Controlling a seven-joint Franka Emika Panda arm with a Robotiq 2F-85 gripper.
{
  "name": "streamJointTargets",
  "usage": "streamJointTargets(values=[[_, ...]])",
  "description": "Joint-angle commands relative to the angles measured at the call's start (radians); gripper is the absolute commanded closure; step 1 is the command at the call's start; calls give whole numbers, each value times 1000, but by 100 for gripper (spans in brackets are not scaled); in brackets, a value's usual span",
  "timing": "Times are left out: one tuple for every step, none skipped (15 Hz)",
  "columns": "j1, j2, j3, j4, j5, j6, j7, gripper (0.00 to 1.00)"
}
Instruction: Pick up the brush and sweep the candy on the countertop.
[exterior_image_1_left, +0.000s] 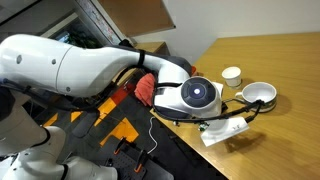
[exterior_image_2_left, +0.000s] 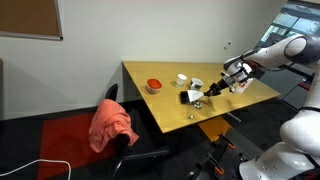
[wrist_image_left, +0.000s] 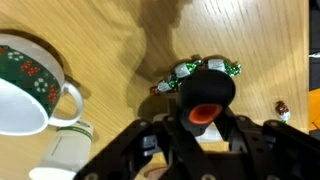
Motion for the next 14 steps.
streamJointTargets(values=[[24, -8, 24, 23, 64, -15, -3, 86], [37, -2, 27, 32, 73, -11, -2, 86], [51, 7, 31, 44, 80, -7, -4, 86], [65, 20, 32, 61, 81, -10, -3, 86], [80, 30, 32, 74, 82, -2, -5, 86], [95, 49, 30, 97, 76, -4, -5, 86], [111, 71, 27, 121, 69, 0, -3, 86], [123, 93, 25, 146, 63, 0, -2, 86], [132, 119, 23, 174, 55, -3, -2, 86], [140, 145, 20, 202, 48, -7, -1, 86], [144, 172, 18, 232, 38, -14, 1, 86], [146, 198, 16, 258, 29, -15, 3, 86], [146, 222, 15, 285, 19, -18, 10, 86], [145, 250, 12, 314, 9, -17, 16, 86]])
